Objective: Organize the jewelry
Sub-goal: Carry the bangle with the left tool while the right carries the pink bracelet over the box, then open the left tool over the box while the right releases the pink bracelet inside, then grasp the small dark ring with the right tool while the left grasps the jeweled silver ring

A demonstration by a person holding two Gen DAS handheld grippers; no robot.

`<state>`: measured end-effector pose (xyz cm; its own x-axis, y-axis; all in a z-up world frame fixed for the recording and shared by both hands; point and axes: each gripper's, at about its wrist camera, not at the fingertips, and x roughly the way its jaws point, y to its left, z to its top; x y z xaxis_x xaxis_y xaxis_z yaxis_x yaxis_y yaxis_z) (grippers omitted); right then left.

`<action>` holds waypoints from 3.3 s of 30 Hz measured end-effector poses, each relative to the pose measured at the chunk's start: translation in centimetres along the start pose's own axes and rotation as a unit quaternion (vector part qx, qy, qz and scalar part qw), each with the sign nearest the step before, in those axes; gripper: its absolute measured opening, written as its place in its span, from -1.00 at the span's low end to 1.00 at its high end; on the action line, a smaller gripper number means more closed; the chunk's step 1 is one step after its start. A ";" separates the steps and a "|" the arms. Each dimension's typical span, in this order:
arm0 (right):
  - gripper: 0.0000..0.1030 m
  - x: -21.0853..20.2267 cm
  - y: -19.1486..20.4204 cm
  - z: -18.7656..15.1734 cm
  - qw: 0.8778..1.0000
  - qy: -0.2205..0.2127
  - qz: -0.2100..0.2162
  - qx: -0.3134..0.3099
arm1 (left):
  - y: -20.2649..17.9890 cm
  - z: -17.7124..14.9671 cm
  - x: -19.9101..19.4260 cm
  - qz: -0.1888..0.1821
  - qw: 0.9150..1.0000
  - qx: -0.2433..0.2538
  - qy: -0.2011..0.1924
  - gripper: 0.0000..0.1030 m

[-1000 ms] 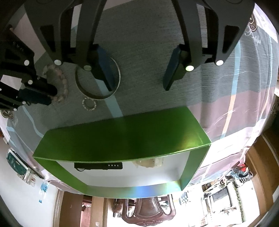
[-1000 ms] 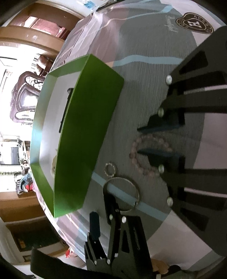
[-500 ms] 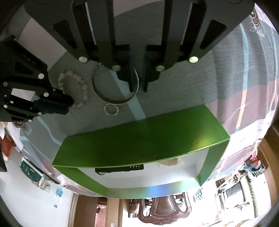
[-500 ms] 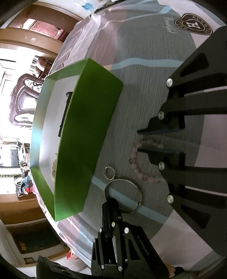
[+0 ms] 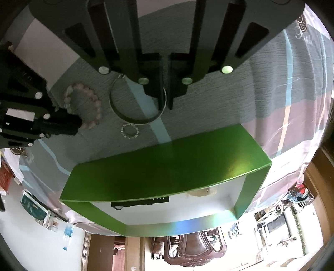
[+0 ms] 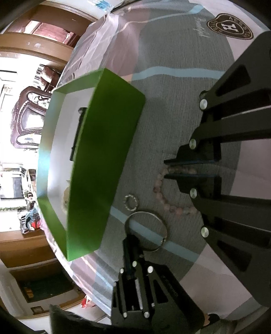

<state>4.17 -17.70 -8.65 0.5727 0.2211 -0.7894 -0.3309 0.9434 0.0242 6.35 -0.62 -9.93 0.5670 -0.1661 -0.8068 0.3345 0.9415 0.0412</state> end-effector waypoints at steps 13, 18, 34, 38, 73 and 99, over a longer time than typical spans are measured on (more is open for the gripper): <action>-0.85 -7.9 -0.5 3.7 0.997 -0.081 -0.006 0.001 | 1.8 3.0 -8.4 0.014 0.996 -0.023 -0.090 -0.93; -0.85 -9.9 -0.8 6.9 0.993 -0.117 -0.028 -0.010 | 2.5 5.8 -10.5 0.049 0.992 -0.012 -0.115 -0.92; -0.85 0.7 -3.7 13.1 0.997 -0.044 -0.034 0.047 | 6.6 14.3 -1.0 0.070 0.994 -0.069 -0.049 -0.92; -0.85 2.2 -4.3 13.2 0.997 -0.027 -0.024 0.066 | 7.0 14.7 0.9 0.073 0.993 -0.078 -0.041 -0.92; -0.63 -2.3 -6.4 -2.9 0.994 0.085 -0.031 0.057 | -2.3 3.7 0.1 -0.028 0.997 0.062 0.034 0.01; -0.63 0.0 -2.9 -0.1 0.997 0.057 -0.030 0.031 | -0.9 2.7 1.5 0.029 0.998 0.025 0.041 -0.60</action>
<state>5.06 -20.47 -8.81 0.4991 0.1376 -0.8555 -0.2490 0.9684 0.0105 8.95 -2.50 -9.54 0.5233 -0.0856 -0.8479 0.3418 0.9325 0.1168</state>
